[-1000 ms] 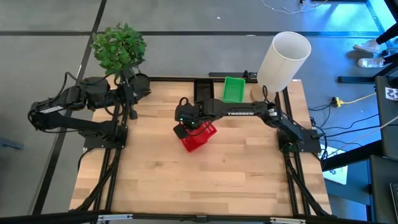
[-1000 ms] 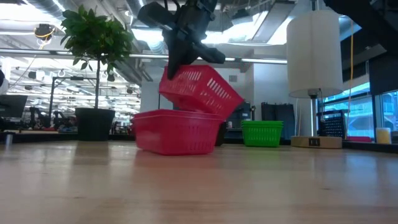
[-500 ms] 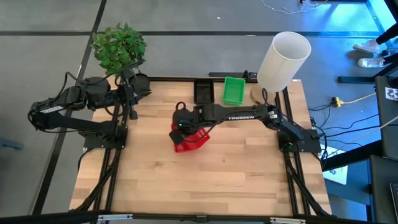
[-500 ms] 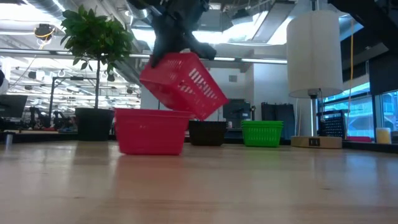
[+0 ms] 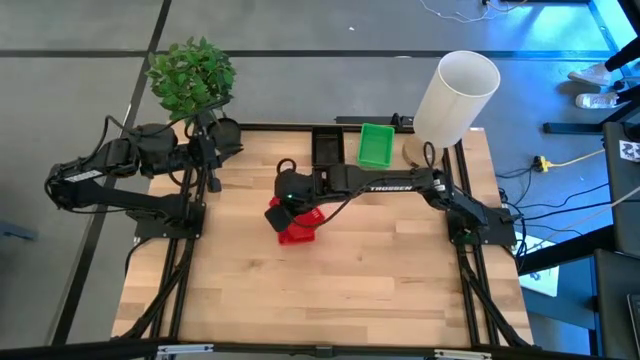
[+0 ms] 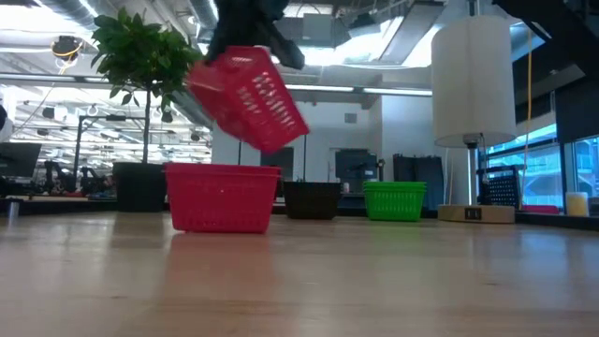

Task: Stack baskets by color
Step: Stack the right red bin on the left red bins

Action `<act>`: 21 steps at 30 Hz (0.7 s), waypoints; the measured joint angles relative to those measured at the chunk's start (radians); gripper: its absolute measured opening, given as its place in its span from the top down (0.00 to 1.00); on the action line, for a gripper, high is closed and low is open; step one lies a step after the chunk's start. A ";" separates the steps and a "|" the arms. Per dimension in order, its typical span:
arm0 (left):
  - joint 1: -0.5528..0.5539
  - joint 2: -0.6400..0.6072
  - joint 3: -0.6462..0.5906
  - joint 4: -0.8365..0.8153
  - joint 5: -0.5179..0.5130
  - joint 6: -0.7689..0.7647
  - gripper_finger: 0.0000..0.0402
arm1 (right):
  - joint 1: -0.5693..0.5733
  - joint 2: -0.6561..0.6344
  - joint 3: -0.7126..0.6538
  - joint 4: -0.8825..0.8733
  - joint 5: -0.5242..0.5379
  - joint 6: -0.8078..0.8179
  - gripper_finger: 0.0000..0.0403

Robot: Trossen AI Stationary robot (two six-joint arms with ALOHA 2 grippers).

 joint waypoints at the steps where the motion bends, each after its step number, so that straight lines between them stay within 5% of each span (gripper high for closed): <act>1: 0.000 0.000 0.000 0.000 0.000 0.000 0.93 | 0.000 0.003 0.001 0.020 -0.009 -0.001 1.00; 21: 0.000 0.000 0.000 -0.008 0.050 0.000 0.93 | -0.035 0.052 -0.001 -0.166 -0.026 -0.054 1.00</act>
